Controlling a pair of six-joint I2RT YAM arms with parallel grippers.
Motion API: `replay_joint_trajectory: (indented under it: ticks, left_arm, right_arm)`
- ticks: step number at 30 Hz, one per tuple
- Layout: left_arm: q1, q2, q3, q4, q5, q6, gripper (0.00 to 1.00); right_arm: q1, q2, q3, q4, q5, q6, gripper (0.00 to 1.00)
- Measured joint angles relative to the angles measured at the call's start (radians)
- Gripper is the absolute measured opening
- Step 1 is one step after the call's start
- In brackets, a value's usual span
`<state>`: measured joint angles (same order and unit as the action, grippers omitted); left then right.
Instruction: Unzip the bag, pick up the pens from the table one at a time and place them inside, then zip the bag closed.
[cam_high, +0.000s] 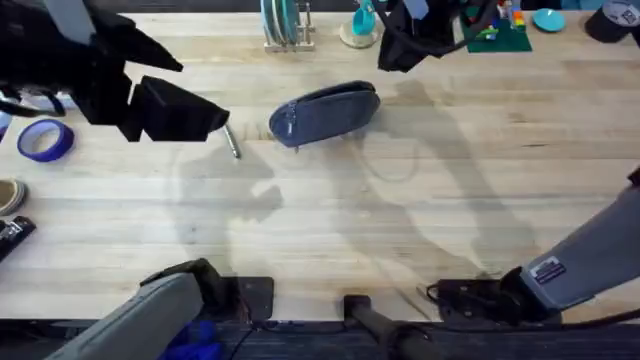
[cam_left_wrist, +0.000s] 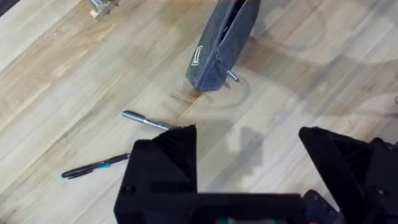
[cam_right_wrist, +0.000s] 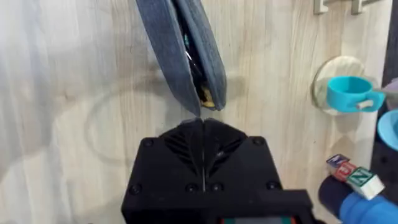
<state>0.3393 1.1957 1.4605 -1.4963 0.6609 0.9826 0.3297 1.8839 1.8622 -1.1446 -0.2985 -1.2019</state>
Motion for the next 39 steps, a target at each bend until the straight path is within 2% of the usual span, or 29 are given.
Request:
replay_joint_trajectory:
  ticks: [14,31,39]
  left_arm:
    - [0.0,0.0,0.0,0.0,0.0,0.0,0.995]
    - [0.0,0.0,0.0,0.0,0.0,-0.003,0.995]
    - [0.0,0.0,0.0,0.0,0.0,-0.003,0.995]
  right_arm:
    - [0.0,0.0,0.0,0.002,-0.001,-0.153,0.03]
    - [0.014,0.002,0.0,0.023,-0.004,-0.168,0.03]
    - [0.014,0.053,0.002,0.036,-0.048,-0.168,0.031]
